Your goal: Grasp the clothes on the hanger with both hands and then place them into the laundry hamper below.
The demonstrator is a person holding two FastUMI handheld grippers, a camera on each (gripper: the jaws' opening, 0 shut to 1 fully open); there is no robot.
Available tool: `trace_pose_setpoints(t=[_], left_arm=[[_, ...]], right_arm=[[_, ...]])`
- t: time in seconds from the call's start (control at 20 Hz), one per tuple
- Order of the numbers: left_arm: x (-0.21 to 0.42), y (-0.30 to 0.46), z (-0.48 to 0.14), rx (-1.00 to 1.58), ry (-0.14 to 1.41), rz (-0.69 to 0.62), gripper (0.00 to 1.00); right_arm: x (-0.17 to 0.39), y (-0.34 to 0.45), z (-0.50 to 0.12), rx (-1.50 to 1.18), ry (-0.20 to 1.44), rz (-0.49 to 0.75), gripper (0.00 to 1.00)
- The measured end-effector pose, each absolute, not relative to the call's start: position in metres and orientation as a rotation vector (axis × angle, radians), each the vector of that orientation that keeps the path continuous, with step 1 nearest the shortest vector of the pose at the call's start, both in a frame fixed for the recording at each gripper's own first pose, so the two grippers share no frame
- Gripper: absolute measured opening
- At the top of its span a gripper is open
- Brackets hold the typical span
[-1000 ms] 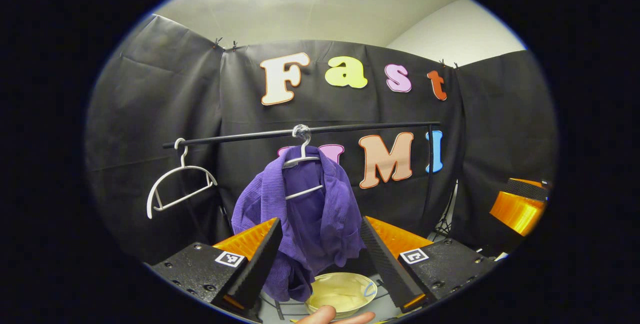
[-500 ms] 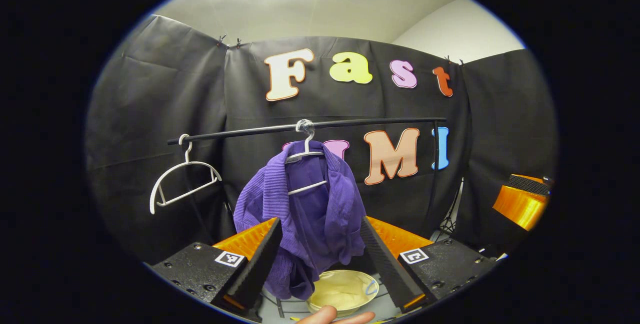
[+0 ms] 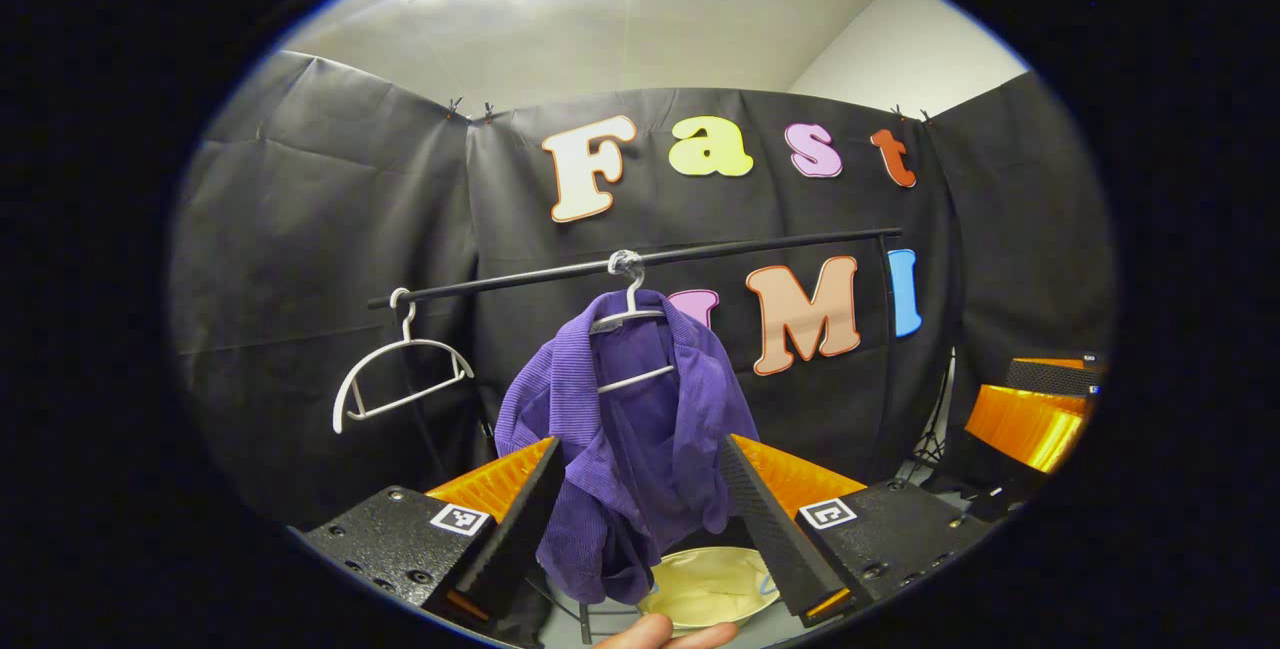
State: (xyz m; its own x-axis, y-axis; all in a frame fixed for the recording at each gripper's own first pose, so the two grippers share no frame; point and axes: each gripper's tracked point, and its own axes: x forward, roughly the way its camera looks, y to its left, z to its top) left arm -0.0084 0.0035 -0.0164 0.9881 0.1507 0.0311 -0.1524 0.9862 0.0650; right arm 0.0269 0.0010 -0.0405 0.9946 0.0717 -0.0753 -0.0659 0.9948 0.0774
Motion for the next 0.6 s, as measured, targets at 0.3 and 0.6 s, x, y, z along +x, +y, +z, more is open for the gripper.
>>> trace_pose_setpoints(t=[0.3,0.6], left_arm=[[0.022,0.032,-0.058,0.051,-0.025,0.233,0.97],[0.079,0.042,-0.136,0.104,0.037,0.189,0.97]], right_arm=[[0.071,0.009,-0.059,0.069,0.119,0.082,0.98],[0.129,0.014,-0.1,0.073,0.22,0.086,0.98]])
